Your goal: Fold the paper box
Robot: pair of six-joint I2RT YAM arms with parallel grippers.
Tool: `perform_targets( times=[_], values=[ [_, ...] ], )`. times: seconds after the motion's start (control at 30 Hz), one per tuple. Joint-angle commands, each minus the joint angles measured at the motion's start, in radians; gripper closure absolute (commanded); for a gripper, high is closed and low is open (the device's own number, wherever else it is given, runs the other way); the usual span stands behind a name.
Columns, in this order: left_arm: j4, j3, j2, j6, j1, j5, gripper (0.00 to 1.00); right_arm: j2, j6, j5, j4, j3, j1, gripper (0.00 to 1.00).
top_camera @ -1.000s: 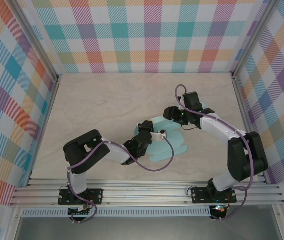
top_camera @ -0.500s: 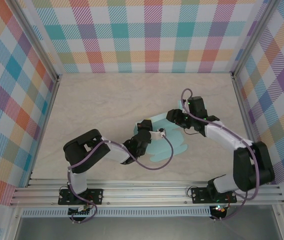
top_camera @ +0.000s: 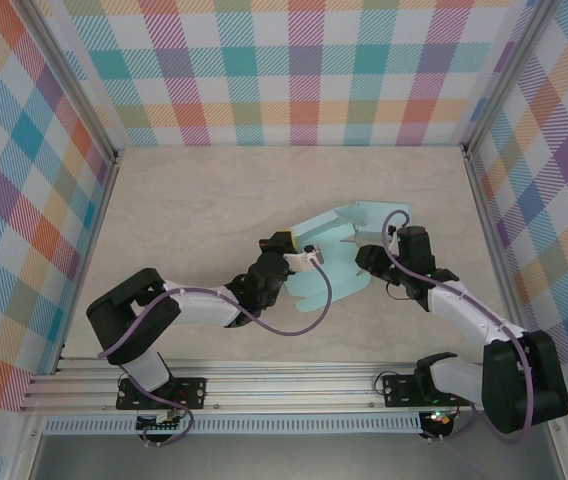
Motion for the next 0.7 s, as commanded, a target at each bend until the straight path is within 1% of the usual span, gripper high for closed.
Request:
perform_targets(
  times=[0.0,0.07,0.23,0.3,0.47,0.67],
  values=[
    [-0.032,-0.01,-0.025,-0.034,0.008,0.025,1.0,0.042,-0.031,0.002,0.182,-0.007,0.001,0.53],
    [-0.037,-0.007,-0.019,-0.032,0.008,0.023,1.0,0.085,-0.041,-0.021,0.241,0.002,0.001,0.53],
    [-0.038,-0.01,-0.027,-0.04,0.008,0.025,1.0,0.203,-0.067,-0.01,0.32,0.04,0.001,0.52],
    [-0.044,-0.011,-0.036,-0.043,0.008,0.028,1.0,0.242,-0.068,-0.018,0.363,0.045,0.001,0.49],
    [-0.058,-0.012,-0.051,-0.051,0.008,0.035,1.0,0.316,-0.066,-0.042,0.451,0.054,0.002,0.47],
    [-0.059,-0.014,-0.058,-0.058,0.008,0.041,1.0,0.391,-0.056,-0.066,0.518,0.075,0.002,0.48]
  ],
)
